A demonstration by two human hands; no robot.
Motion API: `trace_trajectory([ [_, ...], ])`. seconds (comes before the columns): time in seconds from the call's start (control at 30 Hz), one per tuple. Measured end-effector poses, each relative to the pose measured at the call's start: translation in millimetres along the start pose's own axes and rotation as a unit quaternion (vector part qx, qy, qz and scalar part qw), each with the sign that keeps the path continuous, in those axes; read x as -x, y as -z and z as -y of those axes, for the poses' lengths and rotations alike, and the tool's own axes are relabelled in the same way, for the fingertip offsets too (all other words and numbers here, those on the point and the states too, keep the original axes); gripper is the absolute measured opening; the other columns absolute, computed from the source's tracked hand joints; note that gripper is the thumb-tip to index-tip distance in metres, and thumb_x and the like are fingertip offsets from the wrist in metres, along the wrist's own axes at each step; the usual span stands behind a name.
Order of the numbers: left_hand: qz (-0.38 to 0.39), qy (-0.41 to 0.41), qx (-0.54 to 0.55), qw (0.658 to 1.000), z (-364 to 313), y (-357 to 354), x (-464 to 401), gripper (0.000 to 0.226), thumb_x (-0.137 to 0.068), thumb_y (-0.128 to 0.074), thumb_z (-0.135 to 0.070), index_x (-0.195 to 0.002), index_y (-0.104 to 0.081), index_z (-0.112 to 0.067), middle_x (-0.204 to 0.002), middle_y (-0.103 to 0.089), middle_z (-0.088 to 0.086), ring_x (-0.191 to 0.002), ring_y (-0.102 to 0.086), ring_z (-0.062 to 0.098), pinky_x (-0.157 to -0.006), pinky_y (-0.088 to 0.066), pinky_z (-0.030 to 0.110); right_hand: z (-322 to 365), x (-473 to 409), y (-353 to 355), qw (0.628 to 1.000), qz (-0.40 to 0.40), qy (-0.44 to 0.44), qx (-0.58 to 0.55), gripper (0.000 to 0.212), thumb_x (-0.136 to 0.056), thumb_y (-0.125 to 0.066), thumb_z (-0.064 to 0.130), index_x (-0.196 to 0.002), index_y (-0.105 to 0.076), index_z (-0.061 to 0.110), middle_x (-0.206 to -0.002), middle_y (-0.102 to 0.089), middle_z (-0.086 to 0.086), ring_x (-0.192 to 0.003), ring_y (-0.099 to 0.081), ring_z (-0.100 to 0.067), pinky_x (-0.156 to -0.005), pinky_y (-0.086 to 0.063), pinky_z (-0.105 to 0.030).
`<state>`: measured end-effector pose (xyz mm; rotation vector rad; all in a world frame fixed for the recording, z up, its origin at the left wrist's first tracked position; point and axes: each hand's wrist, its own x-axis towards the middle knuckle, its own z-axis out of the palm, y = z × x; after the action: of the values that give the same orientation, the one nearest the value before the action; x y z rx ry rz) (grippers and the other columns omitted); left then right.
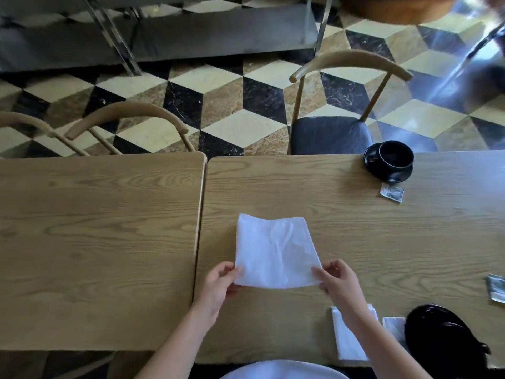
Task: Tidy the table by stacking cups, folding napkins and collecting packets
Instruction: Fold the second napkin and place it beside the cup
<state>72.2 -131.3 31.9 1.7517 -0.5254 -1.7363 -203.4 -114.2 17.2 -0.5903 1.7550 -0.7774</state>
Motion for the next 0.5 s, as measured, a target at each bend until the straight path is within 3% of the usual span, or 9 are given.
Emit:
trace_trajectory([
  [0.13, 0.002, 0.115, -0.001, 0.993, 58.8, 28.7, 22.5, 0.01, -0.088, -0.07, -0.007, -0.085, -0.062, -0.009, -0.064, -0.061, 0.005, -0.053, -0.056, 0.016, -0.044, -0.042, 0.022, -51.4, 38.9, 5.2, 0.994, 0.024, -0.102, 0.025, 0.02, -0.084, -0.077, 0.007, -0.09, -0.059, 0.004, -0.075, -0.068, -0.007, -0.043, -0.055, -0.007, -0.042, -0.039, -0.019],
  [0.2, -0.012, 0.159, -0.022, 0.987, 79.8, 35.9, 28.0, 0.014, -0.088, -0.068, -0.002, -0.086, -0.057, -0.01, -0.071, -0.061, 0.009, -0.057, -0.056, 0.02, -0.045, -0.04, 0.023, -68.8, 49.7, 2.3, 0.989, 0.025, -0.139, 0.051, 0.024, -0.084, -0.076, 0.006, -0.097, -0.056, 0.001, -0.08, -0.065, -0.01, -0.04, -0.055, -0.006, -0.037, -0.038, -0.017],
  [0.33, -0.037, 0.12, -0.05, 0.991, 83.5, 33.5, 29.0, 0.016, -0.088, -0.064, 0.0, -0.1, -0.061, -0.01, -0.099, -0.068, 0.01, -0.07, -0.063, 0.025, -0.05, -0.044, 0.026, -69.0, 50.7, -5.5, 0.989, 0.022, -0.133, 0.055, 0.018, -0.087, -0.064, 0.001, -0.103, -0.055, 0.0, -0.077, -0.06, -0.01, -0.039, -0.051, -0.011, -0.038, -0.037, -0.019],
  [0.5, -0.026, 0.088, 0.026, 0.995, 55.0, 26.9, 11.6, 0.035, -0.09, -0.04, 0.006, -0.097, -0.074, -0.001, -0.097, -0.076, 0.019, -0.084, -0.074, 0.029, -0.071, -0.057, 0.034, -43.8, 34.3, -8.6, 0.991, 0.047, -0.123, -0.012, 0.018, -0.089, -0.053, 0.002, -0.101, -0.066, 0.007, -0.065, -0.055, -0.001, -0.043, -0.048, -0.013, -0.045, -0.038, -0.022],
])
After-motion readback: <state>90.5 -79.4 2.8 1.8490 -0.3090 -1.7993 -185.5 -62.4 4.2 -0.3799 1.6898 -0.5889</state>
